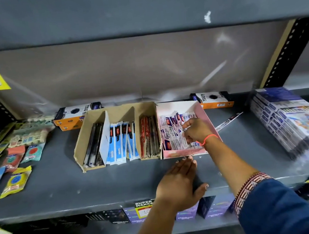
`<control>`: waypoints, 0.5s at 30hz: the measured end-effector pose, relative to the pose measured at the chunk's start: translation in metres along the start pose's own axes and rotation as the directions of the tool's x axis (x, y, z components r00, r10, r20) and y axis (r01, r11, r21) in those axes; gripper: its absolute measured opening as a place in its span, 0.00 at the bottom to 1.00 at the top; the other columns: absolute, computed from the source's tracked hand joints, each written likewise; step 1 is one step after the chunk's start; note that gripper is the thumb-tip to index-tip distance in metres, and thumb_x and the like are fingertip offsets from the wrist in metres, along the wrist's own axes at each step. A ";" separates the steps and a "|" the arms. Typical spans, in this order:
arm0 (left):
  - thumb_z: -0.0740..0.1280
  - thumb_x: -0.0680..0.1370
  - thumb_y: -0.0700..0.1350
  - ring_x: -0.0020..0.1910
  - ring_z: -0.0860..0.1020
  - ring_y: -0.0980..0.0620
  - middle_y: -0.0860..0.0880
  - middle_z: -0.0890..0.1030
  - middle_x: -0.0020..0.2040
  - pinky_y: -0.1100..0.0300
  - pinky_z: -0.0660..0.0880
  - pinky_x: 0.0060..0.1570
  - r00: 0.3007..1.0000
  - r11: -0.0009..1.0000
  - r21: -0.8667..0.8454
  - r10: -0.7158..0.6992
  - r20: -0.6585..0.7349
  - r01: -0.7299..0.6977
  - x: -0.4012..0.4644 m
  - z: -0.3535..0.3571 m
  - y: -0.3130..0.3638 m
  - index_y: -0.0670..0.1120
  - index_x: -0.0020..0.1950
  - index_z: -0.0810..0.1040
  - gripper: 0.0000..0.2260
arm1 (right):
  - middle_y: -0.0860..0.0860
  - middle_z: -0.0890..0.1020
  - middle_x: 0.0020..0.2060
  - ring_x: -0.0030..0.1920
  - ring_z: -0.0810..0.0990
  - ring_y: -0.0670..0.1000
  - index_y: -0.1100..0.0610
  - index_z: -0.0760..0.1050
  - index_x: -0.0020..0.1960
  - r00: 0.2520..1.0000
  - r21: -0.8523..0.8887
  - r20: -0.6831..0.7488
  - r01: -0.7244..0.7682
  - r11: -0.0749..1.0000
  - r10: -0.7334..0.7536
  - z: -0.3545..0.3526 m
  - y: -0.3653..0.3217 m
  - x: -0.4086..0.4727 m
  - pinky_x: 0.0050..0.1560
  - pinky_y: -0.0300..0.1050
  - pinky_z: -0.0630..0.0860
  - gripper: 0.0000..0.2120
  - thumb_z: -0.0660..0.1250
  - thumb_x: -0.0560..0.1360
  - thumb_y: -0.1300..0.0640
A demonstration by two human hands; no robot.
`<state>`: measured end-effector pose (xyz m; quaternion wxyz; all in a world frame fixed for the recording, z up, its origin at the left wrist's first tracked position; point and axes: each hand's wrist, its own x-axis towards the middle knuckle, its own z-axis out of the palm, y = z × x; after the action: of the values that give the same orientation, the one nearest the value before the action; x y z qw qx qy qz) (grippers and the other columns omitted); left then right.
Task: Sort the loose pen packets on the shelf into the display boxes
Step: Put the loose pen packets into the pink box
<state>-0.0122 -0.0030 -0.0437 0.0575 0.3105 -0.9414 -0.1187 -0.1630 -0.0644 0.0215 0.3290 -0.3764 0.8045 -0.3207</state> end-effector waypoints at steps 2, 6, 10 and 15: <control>0.37 0.78 0.62 0.58 0.78 0.50 0.46 0.81 0.59 0.54 0.74 0.56 1.000 1.000 -0.001 -0.007 0.025 0.007 0.000 -0.002 0.000 0.43 0.61 0.77 0.36 | 0.55 0.76 0.31 0.34 0.73 0.54 0.57 0.70 0.32 1.000 -0.009 -0.028 -0.005 1.000 0.005 0.002 0.004 0.005 0.58 0.54 0.77 0.13 0.63 0.69 0.73; 0.36 0.78 0.62 0.58 0.78 0.52 0.49 0.81 0.58 0.57 0.73 0.56 0.999 0.999 0.033 0.014 0.033 -0.016 -0.001 -0.004 0.001 0.45 0.60 0.79 0.36 | 0.58 0.80 0.44 0.44 0.78 0.56 0.60 0.76 0.40 0.998 -0.128 -0.058 0.022 0.991 -0.030 0.000 0.003 0.004 0.59 0.50 0.77 0.07 0.61 0.72 0.67; 0.36 0.77 0.64 0.64 0.73 0.49 0.46 0.76 0.65 0.55 0.64 0.65 1.000 0.999 0.049 0.012 -0.008 -0.012 -0.003 -0.005 0.002 0.43 0.66 0.73 0.38 | 0.63 0.84 0.51 0.54 0.80 0.62 0.66 0.80 0.52 0.962 -0.135 -0.248 0.078 0.988 -0.110 -0.020 0.000 0.003 0.56 0.46 0.75 0.13 0.59 0.74 0.65; 0.35 0.69 0.68 0.74 0.53 0.48 0.45 0.56 0.76 0.57 0.36 0.66 0.998 0.998 0.034 0.060 0.000 -0.060 -0.002 -0.007 0.003 0.42 0.75 0.54 0.43 | 0.68 0.79 0.56 0.58 0.77 0.66 0.68 0.75 0.57 0.877 -0.043 -0.478 -0.076 0.996 0.047 -0.062 0.029 0.012 0.56 0.51 0.74 0.14 0.59 0.75 0.63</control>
<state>-0.0111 -0.0010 -0.0359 0.0561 0.2830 -0.9522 -0.1005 -0.2283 -0.0434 0.0320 0.1198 -0.2700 0.8815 -0.3685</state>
